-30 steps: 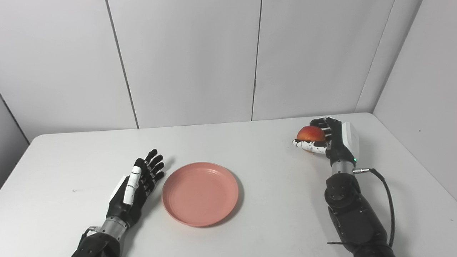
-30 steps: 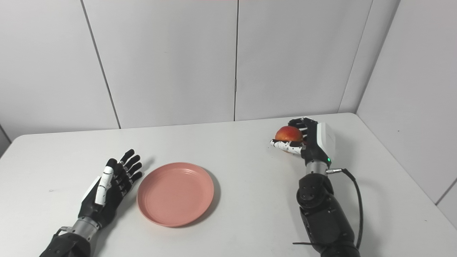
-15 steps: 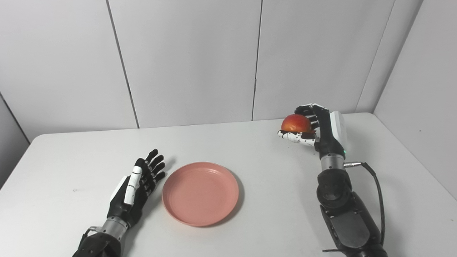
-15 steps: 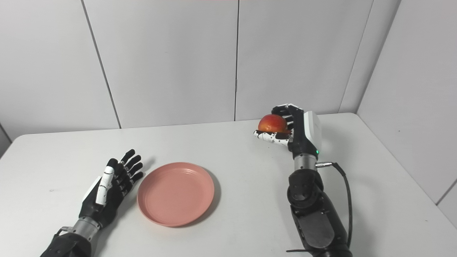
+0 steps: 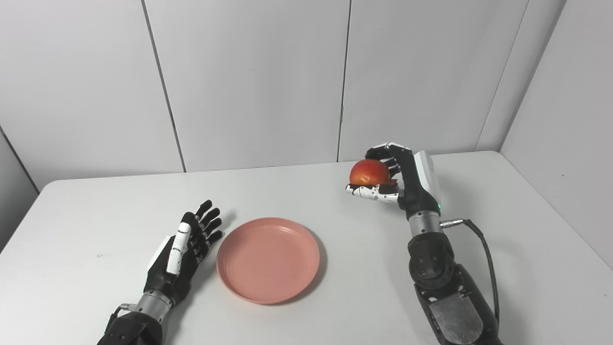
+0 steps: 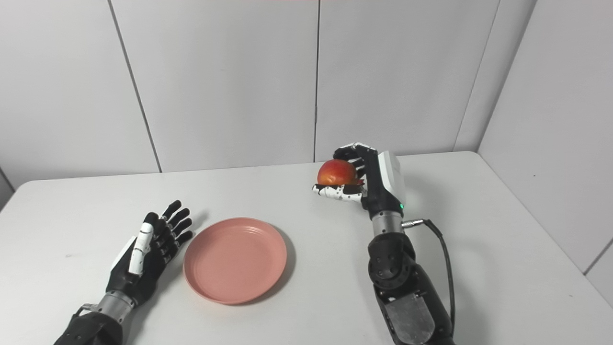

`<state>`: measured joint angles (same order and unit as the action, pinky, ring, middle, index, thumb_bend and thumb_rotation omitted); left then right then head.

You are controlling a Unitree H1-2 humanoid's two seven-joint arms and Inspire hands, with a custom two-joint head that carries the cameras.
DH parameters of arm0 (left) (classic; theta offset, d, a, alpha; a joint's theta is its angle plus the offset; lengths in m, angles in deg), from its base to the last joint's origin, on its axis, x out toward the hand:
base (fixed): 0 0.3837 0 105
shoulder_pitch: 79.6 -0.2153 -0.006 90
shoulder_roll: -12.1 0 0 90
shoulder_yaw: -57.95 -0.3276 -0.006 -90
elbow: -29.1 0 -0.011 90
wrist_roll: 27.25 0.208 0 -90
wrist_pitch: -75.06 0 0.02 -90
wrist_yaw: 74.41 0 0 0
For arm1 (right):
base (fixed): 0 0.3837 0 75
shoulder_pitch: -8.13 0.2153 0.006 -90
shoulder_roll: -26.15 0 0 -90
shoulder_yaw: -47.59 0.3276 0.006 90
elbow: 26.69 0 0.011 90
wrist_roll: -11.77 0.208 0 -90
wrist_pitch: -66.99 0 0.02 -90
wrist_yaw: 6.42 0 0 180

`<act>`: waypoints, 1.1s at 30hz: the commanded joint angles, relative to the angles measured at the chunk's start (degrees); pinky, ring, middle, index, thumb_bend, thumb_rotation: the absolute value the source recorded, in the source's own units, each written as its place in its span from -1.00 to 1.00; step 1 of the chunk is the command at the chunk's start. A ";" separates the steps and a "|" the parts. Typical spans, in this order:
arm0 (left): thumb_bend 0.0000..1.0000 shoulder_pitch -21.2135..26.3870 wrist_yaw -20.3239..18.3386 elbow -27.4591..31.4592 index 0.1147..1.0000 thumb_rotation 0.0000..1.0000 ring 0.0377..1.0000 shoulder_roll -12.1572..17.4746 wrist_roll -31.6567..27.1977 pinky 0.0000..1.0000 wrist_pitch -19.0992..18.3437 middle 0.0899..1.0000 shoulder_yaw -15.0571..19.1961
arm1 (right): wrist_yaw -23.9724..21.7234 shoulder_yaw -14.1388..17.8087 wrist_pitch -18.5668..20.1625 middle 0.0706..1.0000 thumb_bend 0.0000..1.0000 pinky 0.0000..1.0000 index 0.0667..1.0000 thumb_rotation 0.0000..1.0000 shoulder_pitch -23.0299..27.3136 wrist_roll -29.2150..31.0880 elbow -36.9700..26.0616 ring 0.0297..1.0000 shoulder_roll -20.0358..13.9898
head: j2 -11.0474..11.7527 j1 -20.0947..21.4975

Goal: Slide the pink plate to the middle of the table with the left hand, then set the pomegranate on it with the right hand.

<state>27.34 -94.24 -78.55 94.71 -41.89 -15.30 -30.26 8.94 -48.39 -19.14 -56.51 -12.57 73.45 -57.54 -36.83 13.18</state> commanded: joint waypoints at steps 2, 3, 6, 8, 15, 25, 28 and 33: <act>0.36 1.04 0.30 1.21 0.91 1.00 0.94 0.17 0.15 0.90 0.39 0.92 0.04 | -0.15 -0.27 -3.13 -0.10 0.03 -0.13 -0.03 -1.00 1.80 -0.60 -2.08 -0.17 -0.08 | 0.00 -0.02; 0.37 1.03 0.42 1.27 0.90 1.00 0.93 0.17 0.29 0.89 0.35 0.92 0.00 | -0.31 -0.37 -3.20 -0.09 0.03 -0.16 -0.03 -1.00 1.70 -0.53 -2.12 -0.18 0.03 | 0.00 -0.02; 0.36 1.01 0.42 1.39 0.90 1.00 0.93 0.20 0.32 0.89 0.20 0.92 -0.07 | -0.71 -0.81 -3.99 -0.08 0.03 -0.17 -0.03 -1.00 1.49 -0.41 -1.88 -0.18 0.34 | -0.04 -0.06; 0.37 1.02 0.40 1.40 0.90 1.00 0.93 0.18 0.22 0.89 0.14 0.92 -0.06 | -0.80 -1.11 -4.81 -0.08 0.03 -0.15 -0.03 -1.00 1.42 -0.47 -1.63 -0.18 0.41 | -0.06 -0.07; 0.36 1.00 0.47 1.55 0.90 1.00 0.94 0.07 0.04 0.89 -0.16 0.92 -0.01 | -1.19 -2.42 -5.80 -0.09 0.03 -0.15 -0.03 -1.00 0.99 -0.82 -1.65 -0.18 1.00 | -0.09 -0.04; 0.37 1.06 0.91 1.65 0.89 0.98 0.92 0.00 0.52 0.88 -0.30 0.91 -0.09 | -2.96 -5.28 -6.13 -0.09 0.03 -0.19 -0.01 -1.00 -0.48 -1.58 -4.05 -0.20 2.22 | -0.25 -0.07; 0.37 1.04 1.17 1.75 0.88 0.98 0.91 -0.06 0.69 0.86 -0.25 0.90 -0.12 | -3.67 -6.20 -5.61 -0.10 0.02 -0.22 0.00 -1.00 -1.06 -2.26 -5.26 -0.22 2.83 | -0.25 -0.07; 0.37 1.01 1.29 1.77 0.87 0.98 0.91 -0.06 0.71 0.86 -0.33 0.89 -0.15 | -5.03 -8.01 -6.01 -0.11 0.02 -0.25 0.01 -1.00 -2.00 -2.94 -6.24 -0.23 3.65 | -0.24 -0.13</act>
<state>27.34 -93.28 -77.96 94.51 -41.41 -16.04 -30.45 4.02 -56.26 -22.00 -60.08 -15.02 69.66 -54.11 -37.09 13.10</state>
